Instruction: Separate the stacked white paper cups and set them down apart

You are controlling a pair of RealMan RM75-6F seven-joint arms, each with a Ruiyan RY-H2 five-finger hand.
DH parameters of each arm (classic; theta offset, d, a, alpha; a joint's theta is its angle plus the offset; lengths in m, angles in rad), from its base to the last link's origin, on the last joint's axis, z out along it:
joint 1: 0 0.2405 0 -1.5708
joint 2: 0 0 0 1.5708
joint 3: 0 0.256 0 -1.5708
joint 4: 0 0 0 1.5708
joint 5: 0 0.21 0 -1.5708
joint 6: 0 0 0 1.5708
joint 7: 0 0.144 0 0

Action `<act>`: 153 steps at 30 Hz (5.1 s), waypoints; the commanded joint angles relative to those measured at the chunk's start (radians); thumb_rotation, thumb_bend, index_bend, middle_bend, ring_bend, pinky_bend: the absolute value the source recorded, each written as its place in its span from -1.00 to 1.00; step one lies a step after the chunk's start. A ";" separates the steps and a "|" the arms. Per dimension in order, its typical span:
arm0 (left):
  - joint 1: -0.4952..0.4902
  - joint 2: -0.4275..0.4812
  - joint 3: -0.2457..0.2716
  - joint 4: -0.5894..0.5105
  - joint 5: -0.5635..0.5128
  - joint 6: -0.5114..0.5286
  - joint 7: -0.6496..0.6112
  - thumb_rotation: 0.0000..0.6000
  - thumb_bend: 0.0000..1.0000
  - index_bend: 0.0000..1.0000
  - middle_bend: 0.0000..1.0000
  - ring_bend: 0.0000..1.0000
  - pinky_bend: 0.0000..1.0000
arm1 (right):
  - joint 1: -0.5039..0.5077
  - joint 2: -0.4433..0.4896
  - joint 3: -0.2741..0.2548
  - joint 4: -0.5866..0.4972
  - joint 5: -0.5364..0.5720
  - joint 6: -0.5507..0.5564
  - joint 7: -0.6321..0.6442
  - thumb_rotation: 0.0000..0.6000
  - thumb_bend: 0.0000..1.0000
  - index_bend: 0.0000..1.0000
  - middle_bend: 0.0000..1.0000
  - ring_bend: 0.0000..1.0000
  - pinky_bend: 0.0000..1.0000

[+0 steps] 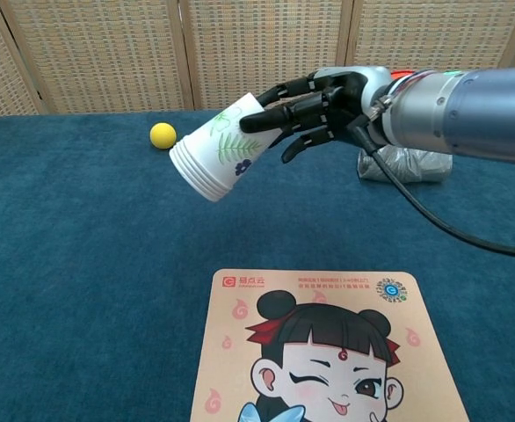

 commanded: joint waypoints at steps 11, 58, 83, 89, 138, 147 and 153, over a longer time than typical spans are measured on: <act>-0.162 -0.230 -0.047 0.200 0.199 0.064 -0.052 1.00 -0.57 -0.79 -1.00 -1.00 -1.00 | 0.121 -0.014 0.100 -0.050 0.454 0.051 -0.055 1.00 -0.06 0.14 0.25 -0.02 0.13; -0.412 -0.698 -0.080 0.565 0.201 0.144 -0.098 1.00 -0.32 -0.01 -1.00 -1.00 -1.00 | 0.035 0.111 0.107 -0.102 0.471 -0.012 -0.036 1.00 -0.04 0.15 0.27 -0.01 0.13; -0.451 -0.752 -0.082 0.614 0.161 0.168 -0.109 1.00 -0.10 0.05 -1.00 -1.00 -1.00 | 0.018 0.142 0.084 -0.079 0.448 -0.068 -0.002 1.00 -0.04 0.15 0.27 -0.01 0.13; -0.459 -0.759 -0.085 0.623 0.157 0.173 -0.117 1.00 -0.10 0.05 -1.00 -1.00 -1.00 | 0.016 0.150 0.082 -0.075 0.446 -0.075 0.005 1.00 -0.03 0.15 0.27 -0.01 0.13; -0.361 -0.303 0.086 0.468 0.076 -0.083 -0.090 1.00 0.03 0.47 -1.00 -1.00 -1.00 | -0.143 0.257 -0.138 0.096 -0.074 0.076 -0.162 1.00 -0.02 0.16 0.28 -0.01 0.13; -0.364 -0.242 0.094 0.389 -0.017 -0.246 -0.026 1.00 0.03 0.47 -1.00 -1.00 -1.00 | -0.204 0.169 -0.304 0.297 -0.491 0.265 -0.292 1.00 -0.02 0.17 0.28 -0.01 0.13; -0.357 -0.274 0.099 0.425 -0.018 -0.249 -0.022 1.00 0.03 0.37 -1.00 -1.00 -1.00 | -0.224 0.148 -0.350 0.376 -0.601 0.284 -0.310 1.00 -0.04 0.11 0.16 -0.04 0.11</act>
